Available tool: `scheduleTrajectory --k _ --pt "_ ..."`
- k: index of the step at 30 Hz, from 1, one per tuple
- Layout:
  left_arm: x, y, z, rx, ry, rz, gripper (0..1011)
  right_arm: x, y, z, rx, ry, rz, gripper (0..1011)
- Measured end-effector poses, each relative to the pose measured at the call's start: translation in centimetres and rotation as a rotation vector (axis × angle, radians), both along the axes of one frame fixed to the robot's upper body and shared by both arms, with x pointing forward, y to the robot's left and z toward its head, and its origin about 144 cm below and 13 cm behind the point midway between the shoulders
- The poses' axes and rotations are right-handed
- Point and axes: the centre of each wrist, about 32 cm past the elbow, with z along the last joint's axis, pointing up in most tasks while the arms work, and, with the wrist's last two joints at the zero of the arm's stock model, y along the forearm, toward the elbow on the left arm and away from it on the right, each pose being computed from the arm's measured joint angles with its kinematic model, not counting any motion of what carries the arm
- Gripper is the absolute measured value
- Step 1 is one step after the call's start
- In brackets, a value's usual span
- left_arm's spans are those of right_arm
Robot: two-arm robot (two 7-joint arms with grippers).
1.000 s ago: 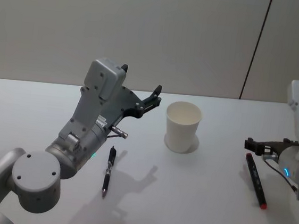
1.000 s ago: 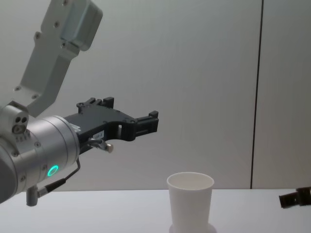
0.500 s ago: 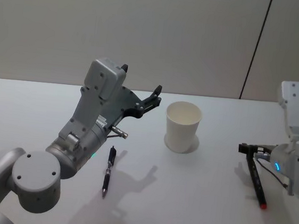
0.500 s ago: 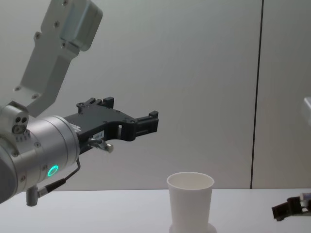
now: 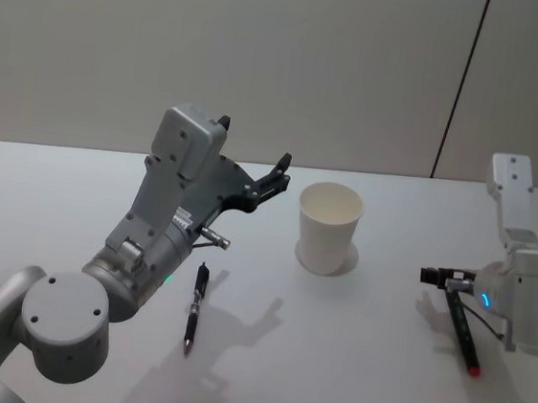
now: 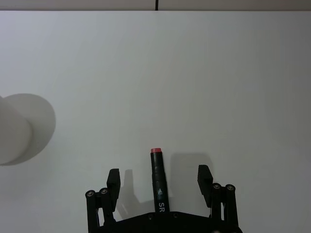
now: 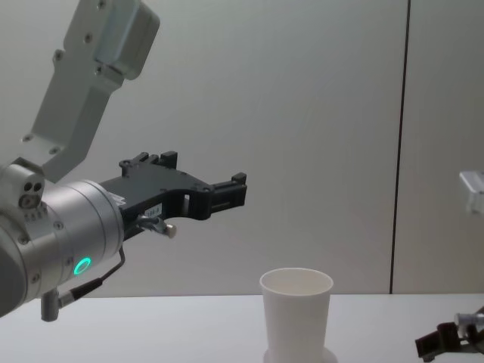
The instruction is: Place the pen into the pen holder.
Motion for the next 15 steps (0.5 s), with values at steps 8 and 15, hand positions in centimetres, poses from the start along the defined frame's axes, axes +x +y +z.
scheduleTrajectory --k 8,15 --pt "0.0 0.0 0.0 0.000 0.000 0.000 1000 0.5 0.3 -0.6 -0.002 0.028 -0.008 1001" --pt "0.0 0.0 0.0 0.000 0.000 0.000 999 0.7 0.5 -1.1 -0.003 0.045 -0.014 1002"
